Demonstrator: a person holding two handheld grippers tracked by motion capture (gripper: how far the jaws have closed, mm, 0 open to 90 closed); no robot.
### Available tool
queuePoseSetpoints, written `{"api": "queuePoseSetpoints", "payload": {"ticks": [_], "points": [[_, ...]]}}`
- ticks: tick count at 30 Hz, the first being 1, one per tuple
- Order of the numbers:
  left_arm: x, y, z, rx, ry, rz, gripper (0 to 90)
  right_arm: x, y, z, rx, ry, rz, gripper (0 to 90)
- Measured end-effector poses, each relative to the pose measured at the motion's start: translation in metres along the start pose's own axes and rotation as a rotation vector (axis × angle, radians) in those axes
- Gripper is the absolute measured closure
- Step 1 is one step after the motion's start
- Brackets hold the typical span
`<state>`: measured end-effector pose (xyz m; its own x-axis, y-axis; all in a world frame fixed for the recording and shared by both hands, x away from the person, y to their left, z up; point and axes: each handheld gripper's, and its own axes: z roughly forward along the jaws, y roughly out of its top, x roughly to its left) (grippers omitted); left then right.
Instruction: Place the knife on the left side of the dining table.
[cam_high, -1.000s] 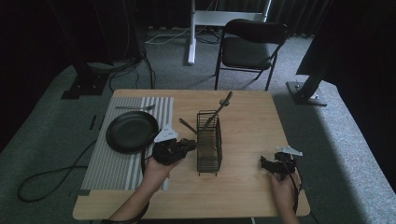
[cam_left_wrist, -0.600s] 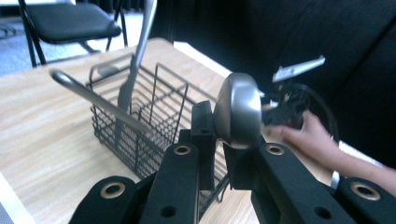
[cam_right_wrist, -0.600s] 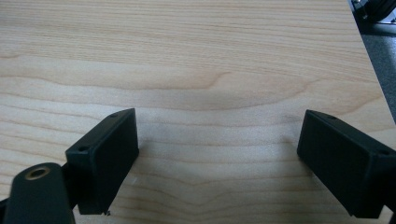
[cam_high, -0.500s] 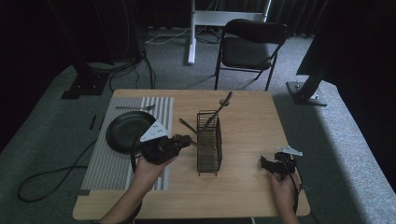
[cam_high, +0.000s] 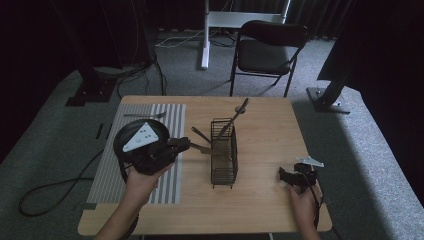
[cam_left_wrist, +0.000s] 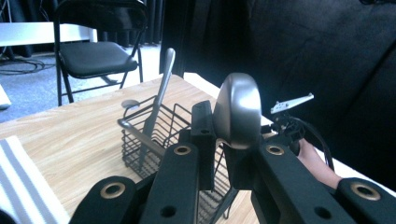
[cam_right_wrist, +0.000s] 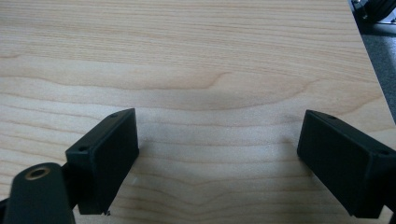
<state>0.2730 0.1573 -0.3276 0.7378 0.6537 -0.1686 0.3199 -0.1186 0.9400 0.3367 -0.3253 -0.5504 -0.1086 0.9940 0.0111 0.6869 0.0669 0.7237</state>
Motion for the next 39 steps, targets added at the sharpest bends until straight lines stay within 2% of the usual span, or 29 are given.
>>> {"api": "queuePoseSetpoints", "payload": {"ticks": [3,4,6,11,12,15,17,25,27,28,32,33,35,36,39], "points": [[0.003,0.000,-0.006,0.000,0.000,-0.003,84.0,0.000,0.000,0.000,0.000,0.000,0.001,11.6],[0.005,-0.001,-0.012,0.001,0.022,0.004,84.0,0.000,0.000,0.000,0.000,0.000,0.000,11.5],[0.010,-0.003,-0.019,-0.004,0.039,-0.004,84.0,0.000,0.000,0.000,0.000,0.000,0.000,11.6],[0.019,-0.008,-0.029,-0.002,0.072,-0.023,84.0,0.000,0.000,0.000,0.000,0.000,0.000,11.6],[0.022,-0.010,-0.033,-0.012,0.081,-0.038,84.0,0.000,0.000,0.000,0.000,0.000,0.000,11.6],[0.025,-0.013,-0.038,-0.005,0.097,-0.040,84.0,0.000,0.000,0.000,0.000,0.000,0.000,11.5],[0.034,-0.023,-0.046,-0.004,0.131,-0.065,84.0,0.000,0.000,0.000,0.000,0.000,0.000,11.6],[0.056,-0.055,-0.059,0.022,0.199,-0.145,84.0,0.000,0.000,0.000,0.000,0.000,0.000,11.6],[0.059,-0.059,-0.060,0.026,0.203,-0.154,84.0,0.000,0.000,0.000,0.000,0.000,0.000,11.6],[0.063,-0.068,-0.063,0.032,0.224,-0.172,84.0,0.000,0.000,0.000,0.000,0.000,0.000,11.6],[0.072,-0.084,-0.068,0.059,0.246,-0.204,84.0,0.000,0.000,0.000,0.000,0.000,0.001,11.6],[0.072,-0.084,-0.068,0.059,0.246,-0.204,84.0,0.000,0.000,0.000,0.000,0.000,0.001,11.6],[0.076,-0.094,-0.072,0.070,0.261,-0.227,84.0,0.000,0.000,0.000,0.000,0.000,0.001,11.6],[0.080,-0.103,-0.075,0.072,0.264,-0.256,84.0,0.000,0.000,0.000,0.001,0.000,0.001,11.6],[0.084,-0.111,-0.078,0.081,0.268,-0.276,84.0,0.000,0.000,0.000,0.001,0.000,0.002,11.5]]}}
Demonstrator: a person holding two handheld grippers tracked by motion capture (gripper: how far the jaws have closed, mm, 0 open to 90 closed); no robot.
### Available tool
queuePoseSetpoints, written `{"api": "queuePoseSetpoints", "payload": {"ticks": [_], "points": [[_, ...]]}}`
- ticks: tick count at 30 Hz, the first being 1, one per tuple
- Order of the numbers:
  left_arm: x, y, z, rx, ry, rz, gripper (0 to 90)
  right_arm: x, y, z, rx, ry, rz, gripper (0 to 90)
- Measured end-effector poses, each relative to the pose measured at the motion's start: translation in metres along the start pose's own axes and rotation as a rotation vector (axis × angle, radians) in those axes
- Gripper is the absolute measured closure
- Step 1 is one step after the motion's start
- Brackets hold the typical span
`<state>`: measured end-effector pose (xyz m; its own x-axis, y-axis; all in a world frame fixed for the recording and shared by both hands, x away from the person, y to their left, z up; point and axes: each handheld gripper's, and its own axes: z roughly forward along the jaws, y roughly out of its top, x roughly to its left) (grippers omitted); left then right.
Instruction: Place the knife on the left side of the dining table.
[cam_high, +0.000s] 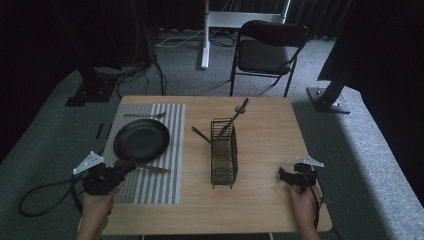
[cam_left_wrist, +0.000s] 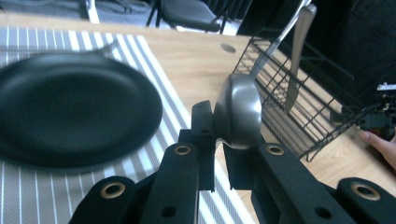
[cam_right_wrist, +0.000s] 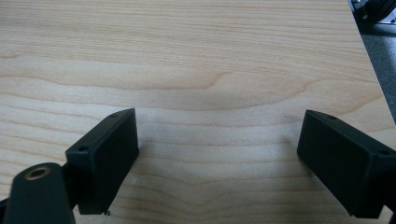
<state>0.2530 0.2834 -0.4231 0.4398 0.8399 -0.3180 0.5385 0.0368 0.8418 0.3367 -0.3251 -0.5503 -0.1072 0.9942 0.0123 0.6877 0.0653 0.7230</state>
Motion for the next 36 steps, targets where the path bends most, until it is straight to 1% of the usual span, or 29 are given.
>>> {"api": "queuePoseSetpoints", "payload": {"ticks": [2,3,6,8,9,11,12,16,17,21,22,23,24,26,27,29,31,33,34,35,36], "points": [[0.005,-0.006,-0.001,0.008,-0.014,-0.026,84.0,0.000,0.000,0.000,0.000,0.000,0.000,11.6],[0.007,-0.009,-0.001,0.009,-0.014,-0.040,84.0,0.000,0.000,0.000,0.000,0.000,0.000,11.6],[0.009,-0.013,0.000,0.019,-0.013,-0.045,84.0,0.000,0.000,0.000,0.000,0.000,0.000,11.6],[0.012,-0.017,0.001,0.021,-0.031,-0.070,84.0,0.000,0.000,0.000,0.000,0.000,0.000,11.6],[0.013,-0.018,0.002,0.021,-0.032,-0.075,84.0,0.000,0.000,0.000,0.000,0.000,0.000,11.6],[0.013,-0.019,0.004,0.026,-0.023,-0.076,84.0,0.000,0.000,0.000,0.000,0.000,0.000,11.6],[0.013,-0.020,0.005,0.024,-0.026,-0.082,84.0,0.000,0.000,0.000,0.000,0.000,0.000,11.6],[0.016,-0.022,0.007,0.014,-0.049,-0.121,84.0,0.000,0.000,0.000,0.000,0.000,0.000,11.6],[0.016,-0.022,0.008,0.023,-0.047,-0.118,84.0,0.000,0.000,0.000,0.000,0.000,0.000,11.6],[0.018,-0.024,0.009,0.017,-0.049,-0.138,83.9,0.000,0.000,0.000,0.000,0.000,0.000,11.5],[0.019,-0.024,0.010,0.015,-0.052,-0.137,83.8,0.000,0.000,0.000,0.000,0.000,0.000,11.6],[0.021,-0.025,0.010,0.005,-0.051,-0.152,83.7,0.000,0.000,0.000,0.000,0.000,0.000,11.6],[0.023,-0.025,0.009,0.001,-0.042,-0.164,83.4,0.000,0.000,0.000,0.000,0.000,0.000,11.6],[0.027,-0.026,0.009,0.002,-0.033,-0.163,82.3,0.000,0.000,0.000,0.000,0.000,0.000,11.6],[0.029,-0.027,0.010,0.001,-0.031,-0.172,81.7,0.000,0.000,0.000,0.000,0.000,0.000,11.5],[0.034,-0.029,0.010,-0.001,-0.038,-0.182,81.3,0.000,0.000,0.000,0.000,0.000,0.000,11.6],[0.039,-0.031,0.010,-0.014,-0.009,-0.183,78.6,0.000,0.000,0.000,0.000,0.000,0.000,11.6],[0.047,-0.034,0.010,-0.027,-0.017,-0.207,77.1,0.000,0.000,0.000,0.000,0.000,0.000,11.6],[0.050,-0.036,0.009,-0.040,-0.014,-0.222,76.9,0.000,0.000,0.000,0.000,0.000,0.000,11.6],[0.054,-0.037,0.009,-0.036,-0.002,-0.228,75.4,0.000,0.000,0.000,0.000,0.000,0.000,11.6],[0.058,-0.039,0.010,-0.037,-0.004,-0.241,74.7,0.000,0.000,0.000,0.000,0.000,0.000,11.6]]}}
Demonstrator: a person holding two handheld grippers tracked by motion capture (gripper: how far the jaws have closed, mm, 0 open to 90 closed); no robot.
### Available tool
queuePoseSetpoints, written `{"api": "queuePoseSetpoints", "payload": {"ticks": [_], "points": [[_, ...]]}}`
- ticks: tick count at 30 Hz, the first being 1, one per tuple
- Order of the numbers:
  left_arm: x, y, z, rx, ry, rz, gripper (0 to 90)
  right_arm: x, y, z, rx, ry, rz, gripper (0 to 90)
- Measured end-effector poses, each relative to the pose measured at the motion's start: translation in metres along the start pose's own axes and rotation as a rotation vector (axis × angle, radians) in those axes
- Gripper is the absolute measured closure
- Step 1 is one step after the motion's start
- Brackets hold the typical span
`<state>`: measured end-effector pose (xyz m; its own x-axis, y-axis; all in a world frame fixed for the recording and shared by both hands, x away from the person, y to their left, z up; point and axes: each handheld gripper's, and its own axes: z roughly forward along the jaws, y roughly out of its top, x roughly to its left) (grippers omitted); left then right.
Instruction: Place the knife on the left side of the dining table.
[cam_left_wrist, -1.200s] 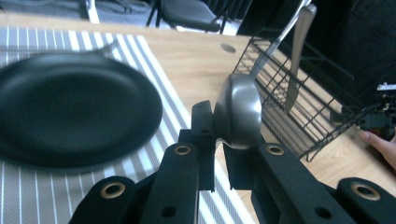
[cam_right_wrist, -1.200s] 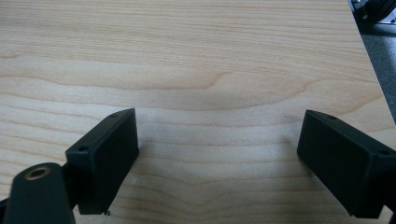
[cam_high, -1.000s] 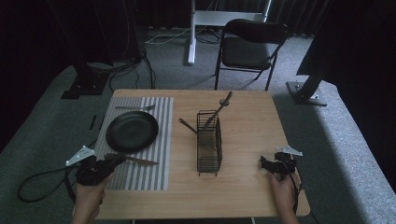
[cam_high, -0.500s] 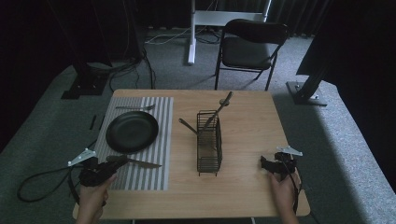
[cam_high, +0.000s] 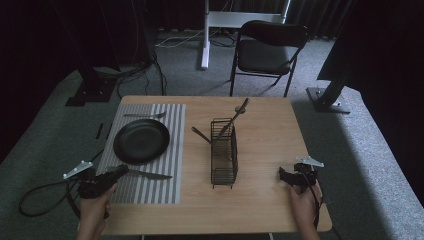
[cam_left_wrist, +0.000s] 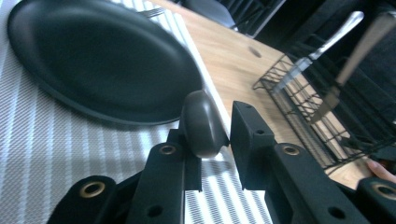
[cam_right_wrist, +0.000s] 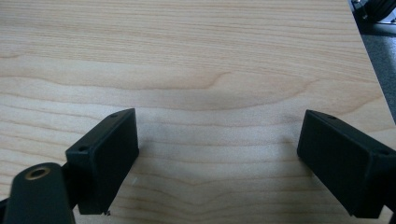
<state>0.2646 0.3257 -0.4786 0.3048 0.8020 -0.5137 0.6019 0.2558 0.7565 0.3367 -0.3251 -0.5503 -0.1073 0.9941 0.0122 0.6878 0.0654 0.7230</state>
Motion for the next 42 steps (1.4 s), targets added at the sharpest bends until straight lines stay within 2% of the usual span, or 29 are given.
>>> {"api": "queuePoseSetpoints", "payload": {"ticks": [2,3,5,7,8,13,14,15,19,23,25,27,31,32,33,34,35,36,37,40,42], "points": [[0.004,-0.001,0.000,0.000,-0.006,-0.012,73.6,0.000,0.000,0.000,0.000,0.000,-0.001,11.6],[0.012,-0.003,0.001,0.004,0.010,-0.031,73.6,0.000,0.000,0.000,0.000,0.000,0.000,11.6],[0.022,-0.006,0.003,0.002,0.014,-0.062,70.7,0.000,0.000,0.000,0.000,0.000,0.000,11.6],[0.031,-0.009,0.005,0.013,0.023,-0.078,68.1,0.000,0.000,0.000,0.000,0.000,0.000,11.6],[0.031,-0.009,0.005,0.013,0.023,-0.078,67.2,0.000,0.000,0.000,0.000,0.000,0.000,11.6],[0.055,-0.014,0.013,0.033,-0.010,-0.179,66.0,0.000,0.000,0.000,0.000,0.000,0.000,11.6],[0.055,-0.014,0.013,0.033,-0.010,-0.179,65.9,0.000,0.000,0.000,0.000,0.000,0.000,11.6],[0.062,-0.016,0.016,0.037,-0.014,-0.207,65.9,0.000,0.000,0.000,0.000,0.000,0.000,11.6],[0.072,-0.020,0.022,0.031,-0.026,-0.253,64.8,0.000,0.000,0.000,0.000,0.000,0.000,11.6],[0.079,-0.021,0.026,0.039,-0.038,-0.269,64.6,0.000,0.000,0.000,0.000,0.000,0.000,11.6],[0.079,-0.021,0.028,0.051,-0.019,-0.256,62.6,0.000,0.000,0.000,0.000,0.000,0.000,11.6],[0.081,-0.022,0.029,0.057,-0.016,-0.270,61.4,0.000,0.000,0.000,0.000,0.000,-0.001,11.6],[0.083,-0.024,0.031,0.094,0.018,-0.299,57.6,0.000,0.000,0.000,0.000,0.000,0.000,11.6],[0.083,-0.024,0.033,0.114,0.039,-0.291,56.2,0.000,0.000,0.000,0.000,0.000,0.000,11.6],[0.083,-0.024,0.033,0.114,0.039,-0.291,54.3,0.000,0.000,0.000,0.000,0.000,0.000,11.6],[0.081,-0.024,0.033,0.122,0.051,-0.264,54.3,0.000,0.000,0.000,0.000,0.000,0.000,11.6],[0.076,-0.022,0.033,0.141,0.087,-0.221,54.4,0.000,0.000,0.000,0.000,0.000,0.001,11.8],[0.076,-0.022,0.033,0.141,0.087,-0.221,53.9,0.000,0.000,0.000,0.000,0.000,0.001,11.8],[0.073,-0.021,0.034,0.151,0.109,-0.195,53.3,0.000,0.000,0.000,0.000,0.000,0.001,11.8],[0.068,-0.020,0.035,0.163,0.138,-0.159,51.0,0.000,0.000,0.000,0.000,0.000,0.002,11.8],[0.064,-0.021,0.035,0.170,0.168,-0.118,49.7,0.000,0.000,0.000,0.000,0.000,0.002,11.8]]}}
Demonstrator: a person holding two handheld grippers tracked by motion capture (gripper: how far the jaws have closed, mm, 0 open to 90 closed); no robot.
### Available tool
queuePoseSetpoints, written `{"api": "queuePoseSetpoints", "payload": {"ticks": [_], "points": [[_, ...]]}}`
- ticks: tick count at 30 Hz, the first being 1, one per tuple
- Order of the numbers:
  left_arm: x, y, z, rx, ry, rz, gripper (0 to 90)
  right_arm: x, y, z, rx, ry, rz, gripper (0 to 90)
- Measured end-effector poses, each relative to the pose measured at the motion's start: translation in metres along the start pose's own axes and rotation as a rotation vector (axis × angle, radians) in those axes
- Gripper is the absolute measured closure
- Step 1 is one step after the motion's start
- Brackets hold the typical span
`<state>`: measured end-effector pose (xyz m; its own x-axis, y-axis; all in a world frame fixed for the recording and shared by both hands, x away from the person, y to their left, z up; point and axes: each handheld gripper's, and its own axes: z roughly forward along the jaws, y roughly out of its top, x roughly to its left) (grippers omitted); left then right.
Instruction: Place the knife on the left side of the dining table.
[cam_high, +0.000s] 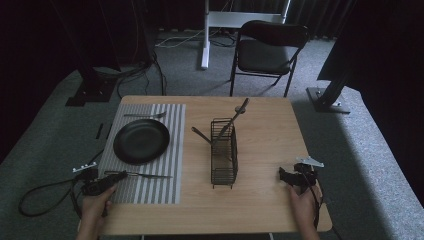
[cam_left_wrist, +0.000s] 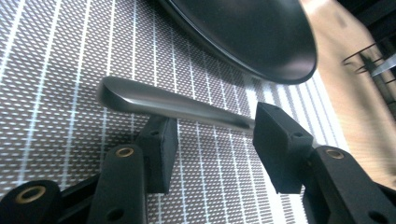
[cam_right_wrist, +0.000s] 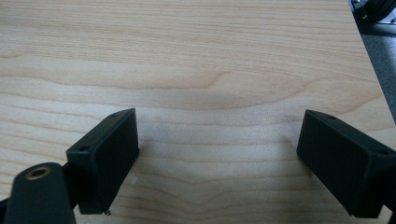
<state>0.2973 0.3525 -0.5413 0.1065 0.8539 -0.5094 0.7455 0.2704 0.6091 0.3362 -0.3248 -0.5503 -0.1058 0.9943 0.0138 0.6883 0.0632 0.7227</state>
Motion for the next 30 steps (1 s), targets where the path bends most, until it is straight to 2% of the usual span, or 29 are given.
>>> {"api": "queuePoseSetpoints", "payload": {"ticks": [2,3,5,9,12,15,17,20,24,27,29,30], "points": [[-0.006,-0.002,-0.002,0.011,0.037,0.031,47.9,0.000,0.000,0.000,0.000,0.000,-0.001,11.8],[-0.006,-0.002,-0.002,0.011,0.037,0.031,46.5,0.000,0.000,0.000,0.000,0.000,-0.001,11.8],[-0.010,-0.004,-0.005,0.025,0.060,0.056,44.0,0.000,0.000,0.000,0.000,-0.001,0.000,11.9],[-0.011,-0.010,-0.009,0.023,0.074,0.073,43.9,0.000,0.000,0.000,0.000,0.000,0.000,11.9],[-0.018,-0.019,-0.015,0.005,0.122,0.127,43.7,0.000,0.000,0.000,0.000,0.000,0.001,11.9],[-0.028,-0.027,-0.018,-0.006,0.136,0.171,42.0,0.000,0.000,0.000,0.000,0.000,0.001,11.9],[-0.033,-0.032,-0.019,-0.011,0.128,0.187,41.9,0.000,0.000,0.000,0.000,0.000,0.001,11.9],[-0.040,-0.037,-0.021,-0.033,0.148,0.241,41.9,0.000,0.000,0.000,0.000,0.000,0.000,11.9],[-0.046,-0.043,-0.023,-0.047,0.190,0.287,39.7,0.000,0.000,0.000,0.000,0.000,0.000,11.9],[-0.047,-0.048,-0.021,-0.039,0.227,0.302,30.3,0.000,0.000,0.000,0.000,0.000,0.000,11.9],[-0.048,-0.050,-0.019,-0.026,0.243,0.317,29.3,0.000,0.000,0.000,0.000,0.000,0.000,11.9],[-0.048,-0.050,-0.019,-0.014,0.252,0.317,16.4,0.000,0.000,0.000,-0.001,0.000,0.000,11.9]]}}
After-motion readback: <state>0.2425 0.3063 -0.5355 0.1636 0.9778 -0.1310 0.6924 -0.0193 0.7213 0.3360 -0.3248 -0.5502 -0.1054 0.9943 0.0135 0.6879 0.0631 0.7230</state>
